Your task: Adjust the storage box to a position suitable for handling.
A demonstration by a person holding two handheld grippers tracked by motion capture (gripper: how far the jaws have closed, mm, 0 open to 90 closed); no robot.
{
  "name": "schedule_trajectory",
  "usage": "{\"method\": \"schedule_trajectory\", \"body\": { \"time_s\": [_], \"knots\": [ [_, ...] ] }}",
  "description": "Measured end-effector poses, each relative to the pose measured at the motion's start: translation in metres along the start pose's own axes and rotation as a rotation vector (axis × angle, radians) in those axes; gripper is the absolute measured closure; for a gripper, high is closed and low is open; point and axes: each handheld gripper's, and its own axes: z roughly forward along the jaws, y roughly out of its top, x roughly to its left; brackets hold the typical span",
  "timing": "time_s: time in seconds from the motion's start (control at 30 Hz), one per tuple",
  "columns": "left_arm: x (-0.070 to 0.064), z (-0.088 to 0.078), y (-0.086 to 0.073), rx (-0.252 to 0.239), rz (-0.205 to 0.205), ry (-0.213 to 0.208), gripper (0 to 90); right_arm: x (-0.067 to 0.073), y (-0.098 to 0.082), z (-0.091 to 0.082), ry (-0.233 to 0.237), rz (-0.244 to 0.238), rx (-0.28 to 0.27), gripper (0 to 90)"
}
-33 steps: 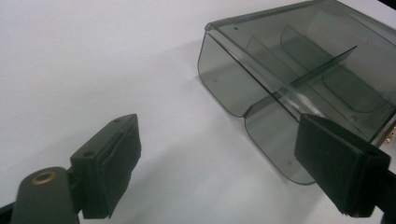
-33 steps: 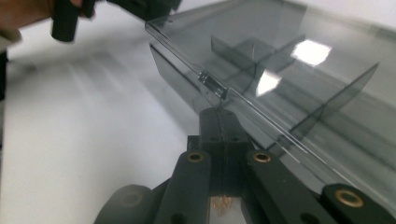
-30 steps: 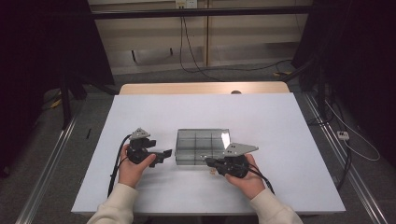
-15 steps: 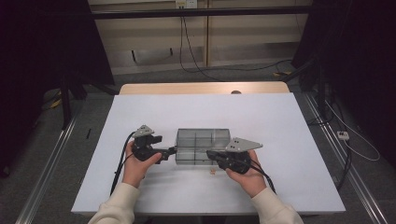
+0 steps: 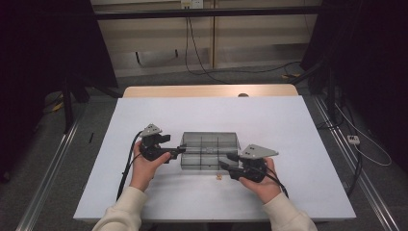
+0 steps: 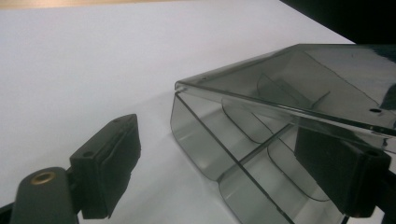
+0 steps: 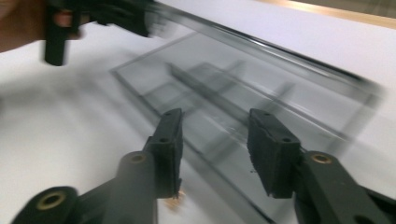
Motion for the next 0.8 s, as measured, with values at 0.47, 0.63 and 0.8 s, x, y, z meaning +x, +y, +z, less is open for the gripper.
{"method": "schedule_trajectory", "body": {
  "time_s": [0.47,0.63,0.8],
  "knots": [
    [0.002,0.008,0.013,-0.020,0.034,-0.008,24.8,-0.040,0.016,0.009,-0.127,-0.024,-0.112,51.8],
    [0.004,0.010,0.016,-0.027,0.048,-0.011,28.6,-0.043,0.017,0.014,-0.133,-0.044,-0.119,52.4],
    [0.003,0.014,0.019,-0.028,0.066,-0.011,35.8,-0.049,0.020,0.018,-0.135,-0.036,-0.127,54.5]
  ]
}}
